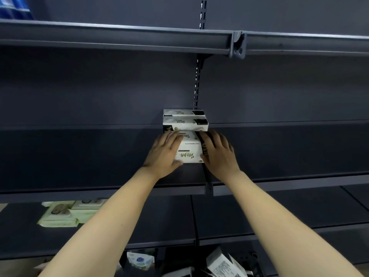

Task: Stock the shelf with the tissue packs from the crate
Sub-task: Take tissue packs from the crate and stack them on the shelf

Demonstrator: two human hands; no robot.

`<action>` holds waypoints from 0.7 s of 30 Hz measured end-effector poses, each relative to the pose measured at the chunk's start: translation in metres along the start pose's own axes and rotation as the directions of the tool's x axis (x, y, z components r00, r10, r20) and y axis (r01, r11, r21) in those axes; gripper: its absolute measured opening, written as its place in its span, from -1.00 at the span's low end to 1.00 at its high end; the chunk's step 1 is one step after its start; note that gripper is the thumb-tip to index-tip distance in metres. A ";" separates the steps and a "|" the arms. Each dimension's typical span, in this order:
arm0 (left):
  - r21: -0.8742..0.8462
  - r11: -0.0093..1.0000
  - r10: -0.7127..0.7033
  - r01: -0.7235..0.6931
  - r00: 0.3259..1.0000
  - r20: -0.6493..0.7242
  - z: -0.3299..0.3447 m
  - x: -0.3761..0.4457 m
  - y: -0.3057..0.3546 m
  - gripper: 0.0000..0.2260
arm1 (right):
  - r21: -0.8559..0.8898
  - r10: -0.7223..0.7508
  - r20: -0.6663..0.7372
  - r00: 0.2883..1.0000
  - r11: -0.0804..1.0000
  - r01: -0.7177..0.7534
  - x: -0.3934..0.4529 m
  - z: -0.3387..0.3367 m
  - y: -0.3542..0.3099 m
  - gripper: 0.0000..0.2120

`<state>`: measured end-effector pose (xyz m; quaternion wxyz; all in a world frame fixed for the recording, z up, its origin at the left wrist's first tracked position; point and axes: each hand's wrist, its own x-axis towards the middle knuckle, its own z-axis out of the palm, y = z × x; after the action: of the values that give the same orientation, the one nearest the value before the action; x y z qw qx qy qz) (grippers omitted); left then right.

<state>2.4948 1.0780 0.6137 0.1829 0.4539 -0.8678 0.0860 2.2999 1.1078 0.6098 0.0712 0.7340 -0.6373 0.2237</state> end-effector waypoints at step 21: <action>-0.234 0.963 -0.171 0.133 0.974 -0.151 0.010 -0.022 -0.004 -0.33 | 0.526 0.263 0.146 0.954 0.796 -0.300 0.007 0.011 -0.001 -0.30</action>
<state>2.5073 1.0888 0.5959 0.3118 0.4871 -0.8157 0.0124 2.3037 1.0972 0.6036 -0.1944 0.6278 -0.6516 0.3788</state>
